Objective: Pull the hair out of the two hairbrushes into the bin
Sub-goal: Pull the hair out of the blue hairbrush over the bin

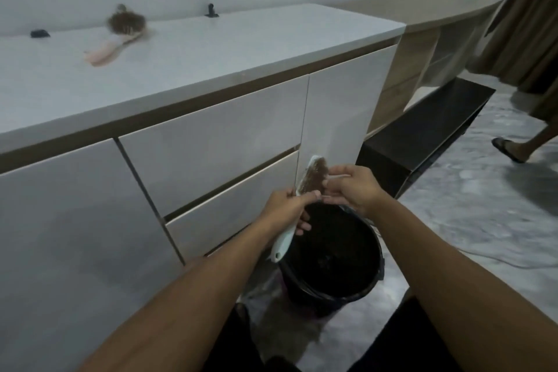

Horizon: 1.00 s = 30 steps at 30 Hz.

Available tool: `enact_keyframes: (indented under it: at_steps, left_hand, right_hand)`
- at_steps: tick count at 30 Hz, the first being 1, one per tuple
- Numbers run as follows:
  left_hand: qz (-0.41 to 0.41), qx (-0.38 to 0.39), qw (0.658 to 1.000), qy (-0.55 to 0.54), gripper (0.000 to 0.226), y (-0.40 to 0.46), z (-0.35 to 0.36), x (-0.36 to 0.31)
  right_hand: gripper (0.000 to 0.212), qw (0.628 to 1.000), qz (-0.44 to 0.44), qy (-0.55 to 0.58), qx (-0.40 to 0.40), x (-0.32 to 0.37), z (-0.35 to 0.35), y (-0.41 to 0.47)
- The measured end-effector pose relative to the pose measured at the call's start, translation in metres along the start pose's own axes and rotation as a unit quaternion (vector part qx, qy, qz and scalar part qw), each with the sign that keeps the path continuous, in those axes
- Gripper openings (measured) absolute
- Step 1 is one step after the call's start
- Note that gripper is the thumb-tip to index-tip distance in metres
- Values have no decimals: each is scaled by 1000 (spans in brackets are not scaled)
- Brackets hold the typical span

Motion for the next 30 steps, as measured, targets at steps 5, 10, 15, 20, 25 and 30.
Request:
enact_keyframes:
  at_steps: [5, 10, 15, 20, 25, 30]
  left_hand:
    - [-36, -4, 999, 12, 58, 12, 14, 29]
    - [-67, -12, 997, 23, 55, 21, 30, 59]
    - [-90, -7, 995, 50, 50, 19, 43, 74]
    - [-89, -21, 993, 81, 39, 20, 40, 77]
    - [-95, -7, 989, 113, 44, 22, 30, 80]
    - [-100, -11, 988, 114, 48, 17, 25, 84]
  right_hand:
    - [33, 999, 23, -32, -2, -29, -19, 3]
    - [25, 992, 32, -108, -49, -60, -45, 10]
    - [37, 967, -23, -252, -40, -61, -47, 14]
    - [41, 889, -89, -450, -5, -59, -39, 15]
    - [17, 883, -116, -452, -44, -56, -42, 17]
    - [14, 889, -118, -438, -65, -55, -41, 20]
Point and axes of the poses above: each hand's wrist, its own y-axis towards the middle knuckle, its own z-axis out of the palm, x = y × z, the point moved 7 cm from there along y, towards the middle knuckle, and after that the axes turned 9 degrees about x, right-handed, at the moved point
